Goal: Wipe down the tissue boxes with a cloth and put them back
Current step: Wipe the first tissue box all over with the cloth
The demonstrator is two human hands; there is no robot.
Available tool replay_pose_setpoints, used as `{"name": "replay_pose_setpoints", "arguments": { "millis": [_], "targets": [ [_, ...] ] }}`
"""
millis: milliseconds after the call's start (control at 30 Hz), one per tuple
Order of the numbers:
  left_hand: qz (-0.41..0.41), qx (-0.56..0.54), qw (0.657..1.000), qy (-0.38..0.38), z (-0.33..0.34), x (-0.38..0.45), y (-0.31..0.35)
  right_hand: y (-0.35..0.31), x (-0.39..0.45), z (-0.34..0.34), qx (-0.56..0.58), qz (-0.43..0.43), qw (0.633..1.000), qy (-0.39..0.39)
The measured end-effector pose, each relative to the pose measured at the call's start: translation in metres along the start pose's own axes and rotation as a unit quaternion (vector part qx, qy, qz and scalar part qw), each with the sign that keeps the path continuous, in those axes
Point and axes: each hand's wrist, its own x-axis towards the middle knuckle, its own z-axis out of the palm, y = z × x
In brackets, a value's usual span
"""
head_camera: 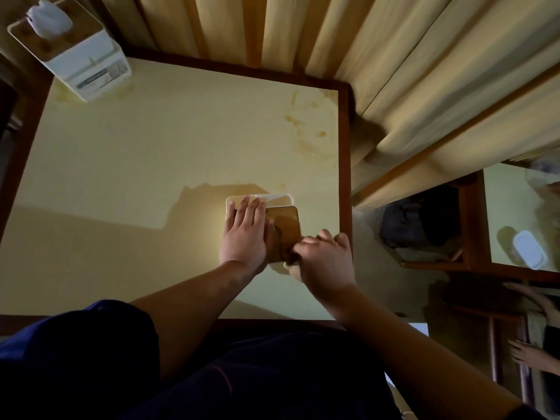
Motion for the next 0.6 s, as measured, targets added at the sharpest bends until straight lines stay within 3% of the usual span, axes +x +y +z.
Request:
{"name": "replay_pose_setpoints", "arguments": {
  "millis": [167,367,600],
  "targets": [
    [-0.010,-0.002,1.000,0.000,0.001,0.001,0.002,-0.006,0.043,-0.020,-0.009,0.025,0.998,-0.061],
    [0.001,-0.009,1.000,0.025,0.004,-0.001,0.000,-0.013,0.084,-0.030,-0.030,0.045,0.998,-0.023],
    [-0.007,0.006,1.000,0.005,0.001,0.000,0.001,0.001,0.034,-0.006,0.026,0.020,0.999,-0.023]
  ]
}}
